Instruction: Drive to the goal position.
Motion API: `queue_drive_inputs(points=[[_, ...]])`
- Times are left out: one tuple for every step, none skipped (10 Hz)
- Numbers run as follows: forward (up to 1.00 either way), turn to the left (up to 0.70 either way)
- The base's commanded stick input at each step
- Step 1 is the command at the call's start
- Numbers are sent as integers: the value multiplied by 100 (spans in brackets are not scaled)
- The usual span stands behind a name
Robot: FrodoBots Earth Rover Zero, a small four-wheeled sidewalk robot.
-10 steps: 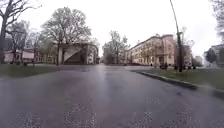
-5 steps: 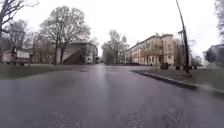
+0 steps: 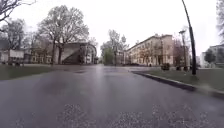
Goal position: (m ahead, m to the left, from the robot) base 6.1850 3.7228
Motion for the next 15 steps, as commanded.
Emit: queue_drive_inputs(points=[[100,0],[100,0],[100,0],[100,0],[100,0],[100,0],[100,0],[100,0],[100,0],[100,0],[100,0],[100,0],[100,7],[100,37],[100,40]])
